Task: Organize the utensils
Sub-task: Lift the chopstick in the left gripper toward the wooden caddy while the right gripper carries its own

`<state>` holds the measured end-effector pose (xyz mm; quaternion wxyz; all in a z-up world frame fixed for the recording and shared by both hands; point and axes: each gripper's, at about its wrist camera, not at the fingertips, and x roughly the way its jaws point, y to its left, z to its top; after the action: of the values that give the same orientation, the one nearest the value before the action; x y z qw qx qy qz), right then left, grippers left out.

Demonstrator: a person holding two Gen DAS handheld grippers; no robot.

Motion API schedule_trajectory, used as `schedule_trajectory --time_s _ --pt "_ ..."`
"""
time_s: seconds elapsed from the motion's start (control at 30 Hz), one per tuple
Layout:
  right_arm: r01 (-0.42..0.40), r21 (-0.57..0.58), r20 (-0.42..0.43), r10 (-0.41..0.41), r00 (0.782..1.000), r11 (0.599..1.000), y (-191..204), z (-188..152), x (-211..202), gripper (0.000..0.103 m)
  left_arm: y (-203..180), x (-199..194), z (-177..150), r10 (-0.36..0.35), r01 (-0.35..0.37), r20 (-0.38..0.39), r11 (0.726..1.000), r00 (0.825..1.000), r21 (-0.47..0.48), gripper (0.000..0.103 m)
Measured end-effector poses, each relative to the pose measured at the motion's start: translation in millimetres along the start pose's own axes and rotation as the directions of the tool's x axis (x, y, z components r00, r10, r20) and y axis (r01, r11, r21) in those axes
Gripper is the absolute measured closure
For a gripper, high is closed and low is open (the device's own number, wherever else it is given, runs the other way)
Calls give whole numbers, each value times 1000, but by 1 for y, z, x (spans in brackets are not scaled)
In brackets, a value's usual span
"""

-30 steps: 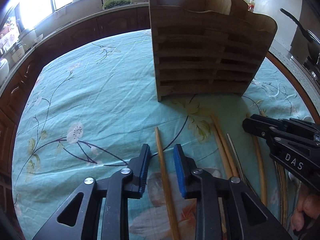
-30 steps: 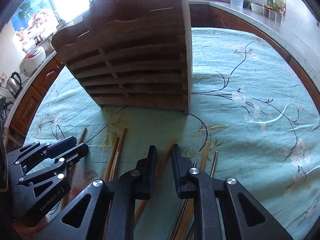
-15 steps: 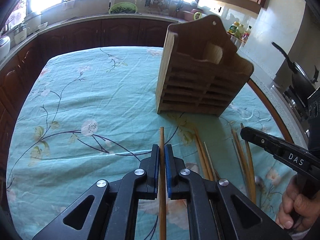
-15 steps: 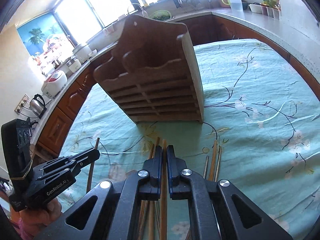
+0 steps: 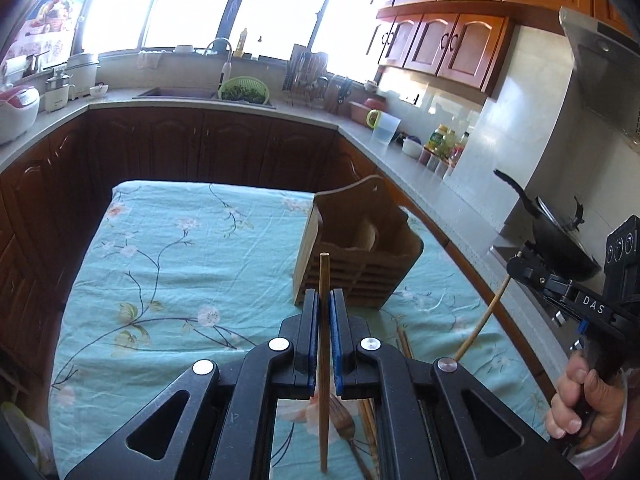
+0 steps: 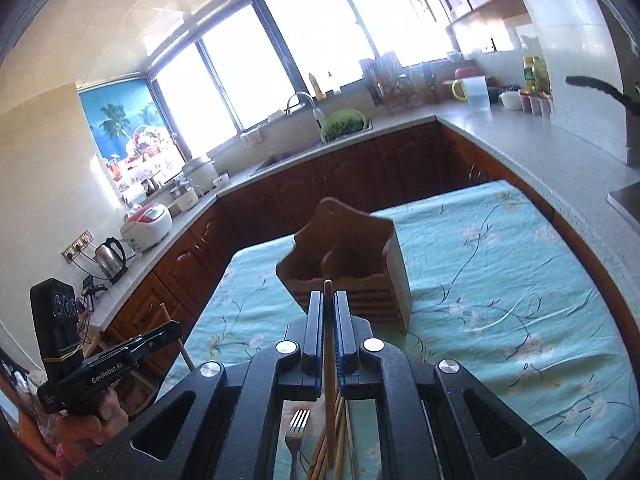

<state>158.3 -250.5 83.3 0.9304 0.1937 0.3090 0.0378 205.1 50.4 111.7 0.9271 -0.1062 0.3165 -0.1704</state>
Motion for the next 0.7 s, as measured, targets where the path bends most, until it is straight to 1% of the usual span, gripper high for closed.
schedule_trajectory --time_s 0.13,0.4,0.57,0.7 --pt "11 6 53 -11 999 1000 -4 14 -14 98 0 -17 2 9 -9 48 1000 999 2 99" --pt "29 34 98 -32 995 999 -18 27 -20 98 -2 -19 0 9 -7 94 1000 996 -29 99" --pt "29 45 140 -35 990 999 -21 42 -24 98 -6 -13 9 -3 7 129 1000 992 -30 99" --pt "29 47 195 -38 980 998 -20 61 -28 98 -9 -11 27 -16 21 181 999 983 -29 99"
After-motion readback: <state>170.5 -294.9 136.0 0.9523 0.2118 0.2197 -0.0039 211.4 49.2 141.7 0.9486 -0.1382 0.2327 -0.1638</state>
